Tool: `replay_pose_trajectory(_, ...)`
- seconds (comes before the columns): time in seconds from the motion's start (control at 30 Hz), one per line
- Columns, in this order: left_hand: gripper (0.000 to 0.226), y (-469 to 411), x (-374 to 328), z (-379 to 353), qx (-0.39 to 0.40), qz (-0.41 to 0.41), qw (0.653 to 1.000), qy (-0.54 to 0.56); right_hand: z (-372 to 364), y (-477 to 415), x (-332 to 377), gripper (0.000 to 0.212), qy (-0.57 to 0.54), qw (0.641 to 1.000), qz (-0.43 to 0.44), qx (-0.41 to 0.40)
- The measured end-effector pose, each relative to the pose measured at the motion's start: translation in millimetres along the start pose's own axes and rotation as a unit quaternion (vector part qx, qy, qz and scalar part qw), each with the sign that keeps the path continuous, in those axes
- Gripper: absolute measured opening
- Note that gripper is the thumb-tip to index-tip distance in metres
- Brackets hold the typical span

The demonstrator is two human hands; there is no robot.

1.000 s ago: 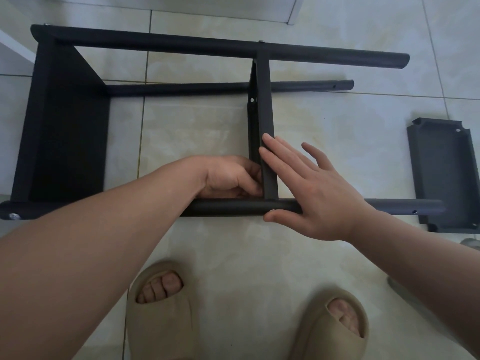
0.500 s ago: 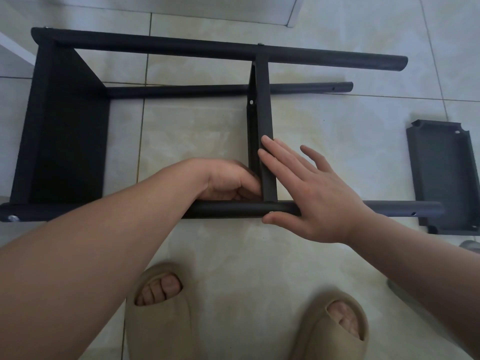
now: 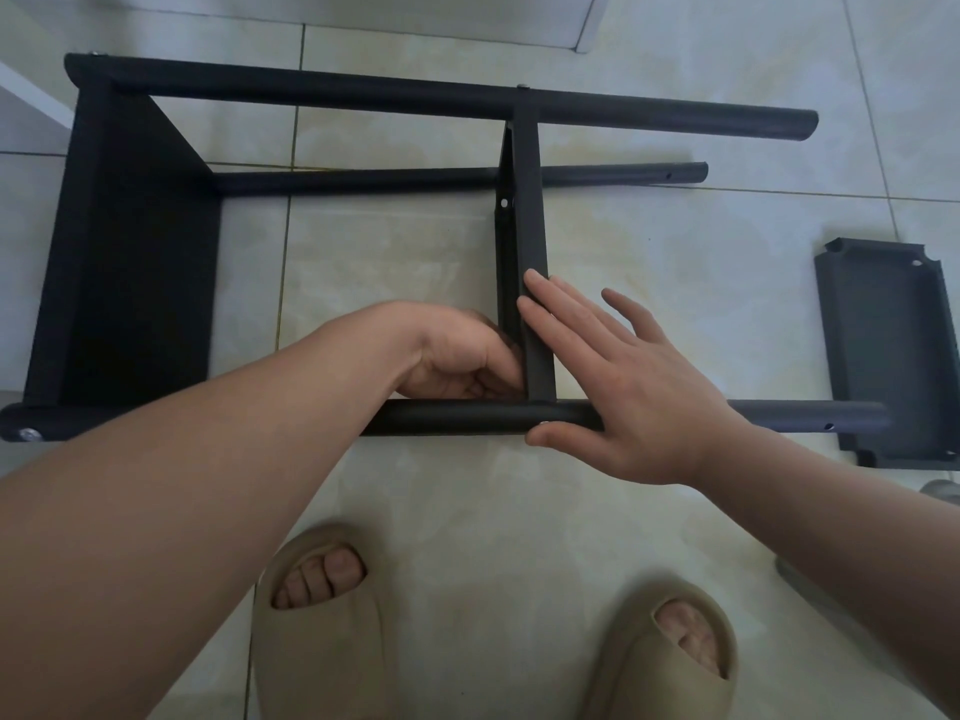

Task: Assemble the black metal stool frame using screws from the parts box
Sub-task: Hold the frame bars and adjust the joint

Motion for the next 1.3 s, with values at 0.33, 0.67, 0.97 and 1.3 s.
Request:
replay_pose_trajectory(0.33,0.035,0.7,9.0,-4.5,0.022,-0.008,1.000,-0.003,-1.4,0.5,-1.1,0.095,0.000,1.000,0.000,-0.001)
replay_pose_trajectory(0.67,0.038,-1.0,9.1,-2.5,0.057,-0.037,0.996,0.050,-3.3,-0.2,-1.2,0.095,0.013,1.000,0.004,0.020)
replay_pose_trajectory(0.97,0.016,-4.2,8.5,-0.8,0.002,-0.051,0.998,0.020,-2.7,-0.6,0.7,0.095,0.029,0.999,0.009,0.018)
replay_pose_trajectory(1.3,0.017,-4.8,4.5,-5.5,0.027,-0.066,0.996,0.048,-2.9,-0.5,0.8,0.094,0.054,0.998,0.016,0.014)
Point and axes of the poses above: each hand's wrist, its own y-axis away from the middle knuckle, its own z-axis out of the back of the hand, x = y × z, the point moved 6 cm from there along -y, towards the middle knuckle, and after that the axes turned 8 degrees about -x, right-handed, at the moved point
